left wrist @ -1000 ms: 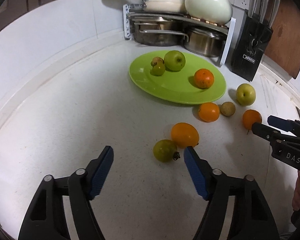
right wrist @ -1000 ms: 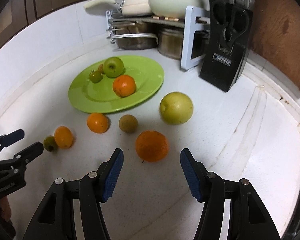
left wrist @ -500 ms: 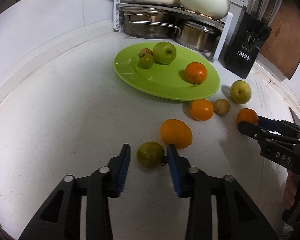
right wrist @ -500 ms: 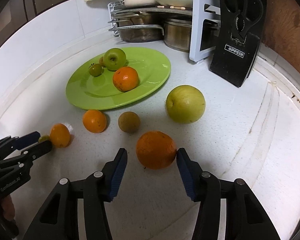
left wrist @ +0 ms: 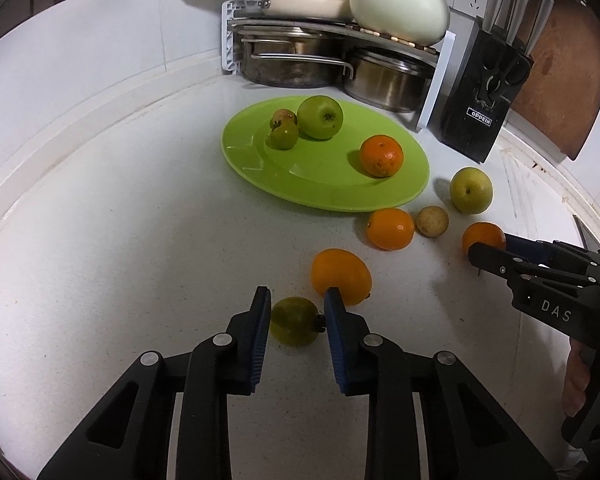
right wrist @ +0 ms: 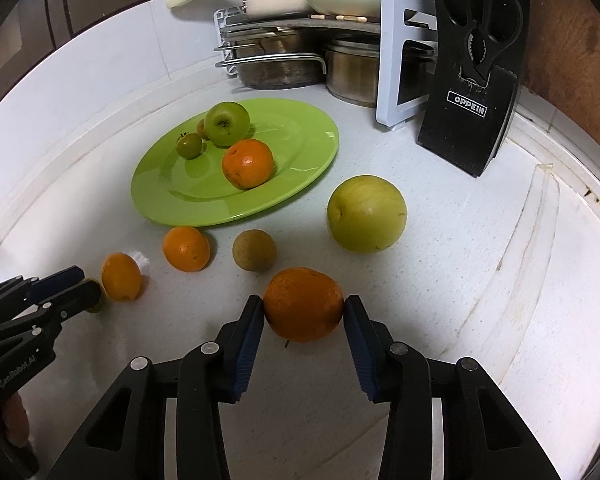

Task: Organize fruits
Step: 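Grasp another small green citrus with the left tool while the right tool grasps an orange, then lift both held fruits and carry them toward the green plate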

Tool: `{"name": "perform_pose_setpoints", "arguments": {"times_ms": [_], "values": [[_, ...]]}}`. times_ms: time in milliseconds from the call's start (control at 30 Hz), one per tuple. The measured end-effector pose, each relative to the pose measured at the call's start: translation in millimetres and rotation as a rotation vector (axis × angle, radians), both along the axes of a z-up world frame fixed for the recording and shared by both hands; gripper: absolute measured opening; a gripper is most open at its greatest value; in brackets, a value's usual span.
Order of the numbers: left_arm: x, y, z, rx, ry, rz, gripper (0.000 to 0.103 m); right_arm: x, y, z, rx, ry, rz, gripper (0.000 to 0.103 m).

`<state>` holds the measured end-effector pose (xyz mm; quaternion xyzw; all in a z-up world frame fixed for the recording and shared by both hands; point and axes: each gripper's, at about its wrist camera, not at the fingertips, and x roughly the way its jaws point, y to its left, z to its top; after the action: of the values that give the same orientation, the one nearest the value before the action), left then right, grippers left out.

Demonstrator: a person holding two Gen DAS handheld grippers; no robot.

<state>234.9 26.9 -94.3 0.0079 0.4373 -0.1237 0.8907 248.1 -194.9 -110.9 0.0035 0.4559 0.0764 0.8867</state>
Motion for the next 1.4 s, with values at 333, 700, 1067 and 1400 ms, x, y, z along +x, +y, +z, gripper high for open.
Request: {"name": "perform_pose_setpoints", "arguments": {"times_ms": [333, 700, 1067, 1400], "values": [[-2, 2, 0, -0.021, -0.007, 0.004, 0.025, -8, 7, 11, -0.019, -0.043, 0.023, 0.042], [-1, 1, -11, -0.056, 0.040, 0.001, 0.031, -9, 8, 13, -0.018, -0.049, 0.035, 0.042], [-9, 0, 20, -0.033, -0.043, 0.002, 0.031, -12, 8, 27, 0.010, -0.072, 0.049, 0.042], [4, -10, 52, -0.037, -0.129, -0.036, 0.031, -5, 9, 59, 0.029, -0.148, 0.094, 0.042]]}}
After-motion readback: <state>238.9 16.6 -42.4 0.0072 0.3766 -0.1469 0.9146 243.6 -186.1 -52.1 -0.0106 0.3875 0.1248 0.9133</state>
